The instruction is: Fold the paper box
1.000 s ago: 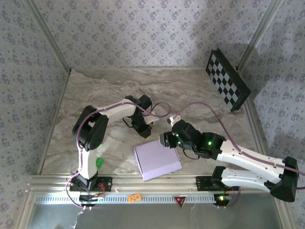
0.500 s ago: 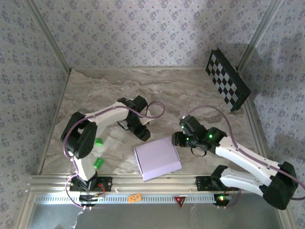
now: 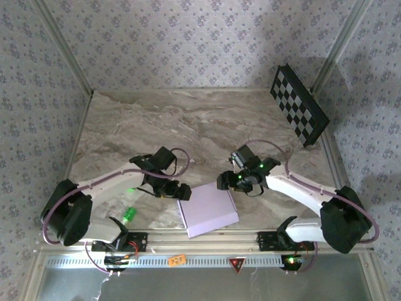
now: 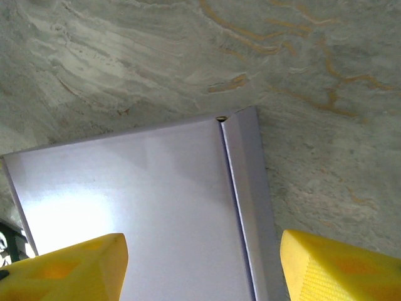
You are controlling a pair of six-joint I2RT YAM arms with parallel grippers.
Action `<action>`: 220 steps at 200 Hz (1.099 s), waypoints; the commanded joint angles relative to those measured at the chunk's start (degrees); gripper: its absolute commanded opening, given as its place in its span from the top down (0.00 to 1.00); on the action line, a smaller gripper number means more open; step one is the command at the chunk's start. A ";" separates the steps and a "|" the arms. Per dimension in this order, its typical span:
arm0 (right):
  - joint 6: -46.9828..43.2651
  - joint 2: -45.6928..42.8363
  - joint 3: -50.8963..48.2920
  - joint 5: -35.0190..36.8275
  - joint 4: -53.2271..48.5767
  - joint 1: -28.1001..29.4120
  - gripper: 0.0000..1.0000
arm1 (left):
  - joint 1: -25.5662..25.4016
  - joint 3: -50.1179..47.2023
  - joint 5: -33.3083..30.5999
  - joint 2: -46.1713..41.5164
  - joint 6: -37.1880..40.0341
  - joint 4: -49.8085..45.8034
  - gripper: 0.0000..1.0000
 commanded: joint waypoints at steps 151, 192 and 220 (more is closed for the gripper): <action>-1.11 -1.61 1.80 1.95 -2.42 -6.22 0.33 | 6.39 10.01 6.41 9.89 0.40 8.58 0.23; -0.10 -4.13 -2.91 0.10 -1.59 -6.48 0.30 | 5.41 5.21 7.82 7.37 -1.21 8.14 0.21; 1.46 -2.50 -5.48 -3.75 2.45 -5.83 0.30 | 3.76 2.07 7.66 6.08 -2.84 8.65 0.21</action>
